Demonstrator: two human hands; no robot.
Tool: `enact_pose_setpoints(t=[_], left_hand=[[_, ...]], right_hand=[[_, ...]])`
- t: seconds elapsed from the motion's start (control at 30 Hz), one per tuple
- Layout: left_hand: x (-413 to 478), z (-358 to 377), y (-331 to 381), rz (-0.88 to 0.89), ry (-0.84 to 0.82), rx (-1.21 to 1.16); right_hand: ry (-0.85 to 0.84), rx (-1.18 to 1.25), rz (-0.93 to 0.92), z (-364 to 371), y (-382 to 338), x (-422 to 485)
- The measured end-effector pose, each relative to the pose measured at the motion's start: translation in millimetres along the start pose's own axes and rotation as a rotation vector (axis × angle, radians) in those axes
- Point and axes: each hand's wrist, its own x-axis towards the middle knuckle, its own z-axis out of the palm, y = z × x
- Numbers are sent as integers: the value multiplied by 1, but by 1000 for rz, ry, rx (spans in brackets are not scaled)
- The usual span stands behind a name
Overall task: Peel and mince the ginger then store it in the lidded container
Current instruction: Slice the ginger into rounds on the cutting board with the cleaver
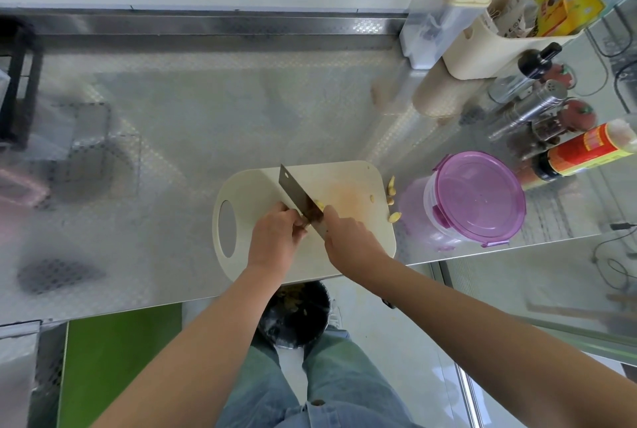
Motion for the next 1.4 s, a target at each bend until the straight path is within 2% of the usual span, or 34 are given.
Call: enact_pose_setpoints(t=[0.23, 0.7, 0.97, 1.13, 1.4], left_hand=[[-1, -2, 2, 7, 17, -36], [-3, -3, 2, 17, 23, -33], [-7, -4, 1, -12, 61, 71], [-8, -5, 5, -44, 60, 108], [-8, -4, 7, -64, 53, 109]], right_hand=[[36, 22, -41, -4, -17, 21], [39, 99, 35, 12, -2, 6], [141, 223, -5, -3, -1, 11], [120, 156, -73, -10, 0, 2], [68, 50, -49, -7, -3, 2]])
